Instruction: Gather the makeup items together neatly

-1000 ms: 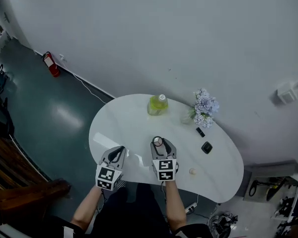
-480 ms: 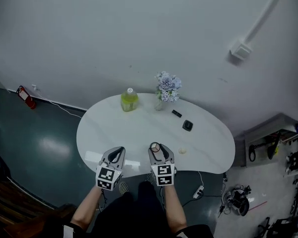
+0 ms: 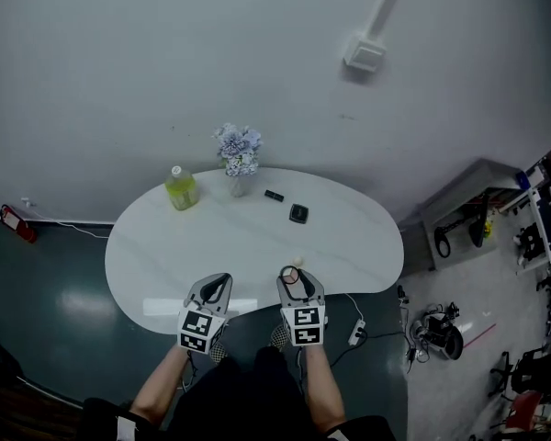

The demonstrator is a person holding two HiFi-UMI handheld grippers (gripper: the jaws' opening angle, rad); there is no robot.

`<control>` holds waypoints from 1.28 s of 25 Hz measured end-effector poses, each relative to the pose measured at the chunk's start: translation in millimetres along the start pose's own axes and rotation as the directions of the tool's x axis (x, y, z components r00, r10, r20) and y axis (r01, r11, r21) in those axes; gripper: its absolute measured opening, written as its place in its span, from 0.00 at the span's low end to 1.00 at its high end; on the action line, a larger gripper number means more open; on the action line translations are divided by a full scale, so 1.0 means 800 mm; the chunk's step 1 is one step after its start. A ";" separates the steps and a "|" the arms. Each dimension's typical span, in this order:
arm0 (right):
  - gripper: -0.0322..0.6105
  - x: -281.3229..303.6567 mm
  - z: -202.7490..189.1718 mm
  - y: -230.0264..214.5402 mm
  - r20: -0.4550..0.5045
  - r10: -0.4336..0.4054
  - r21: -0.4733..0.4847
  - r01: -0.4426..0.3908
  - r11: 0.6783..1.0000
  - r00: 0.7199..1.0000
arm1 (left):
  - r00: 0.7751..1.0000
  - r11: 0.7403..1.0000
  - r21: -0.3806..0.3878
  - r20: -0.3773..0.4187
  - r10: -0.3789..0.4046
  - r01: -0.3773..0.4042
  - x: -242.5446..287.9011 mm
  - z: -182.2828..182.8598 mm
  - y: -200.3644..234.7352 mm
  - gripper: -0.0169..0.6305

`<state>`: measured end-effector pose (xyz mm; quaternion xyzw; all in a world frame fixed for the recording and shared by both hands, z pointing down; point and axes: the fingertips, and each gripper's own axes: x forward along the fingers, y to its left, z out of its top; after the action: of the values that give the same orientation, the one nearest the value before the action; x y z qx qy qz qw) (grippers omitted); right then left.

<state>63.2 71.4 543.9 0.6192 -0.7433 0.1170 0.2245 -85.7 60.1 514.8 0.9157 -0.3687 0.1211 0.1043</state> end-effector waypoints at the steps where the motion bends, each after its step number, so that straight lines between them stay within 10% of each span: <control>1: 0.41 -0.004 -0.006 -0.015 -0.004 -0.012 0.008 0.012 1.000 1.000 | 1.000 1.000 0.003 0.000 -0.010 0.010 0.011 0.002 -0.010 0.06; 14: 0.41 -0.002 -0.055 -0.152 -0.056 -0.048 0.051 0.051 0.997 0.997 | 0.997 0.998 -0.002 -0.046 -0.064 0.064 0.127 0.016 -0.096 0.06; 32: 0.41 0.106 -0.156 -0.206 -0.178 0.096 0.080 -0.083 0.993 0.979 | 0.983 0.997 -0.066 -0.184 0.014 -0.026 0.223 -0.056 -0.096 0.06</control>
<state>236.0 20.1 676.4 0.5796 -0.7421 0.2096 0.2633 86.5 10.8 602.8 0.8928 -0.3706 0.1934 0.1680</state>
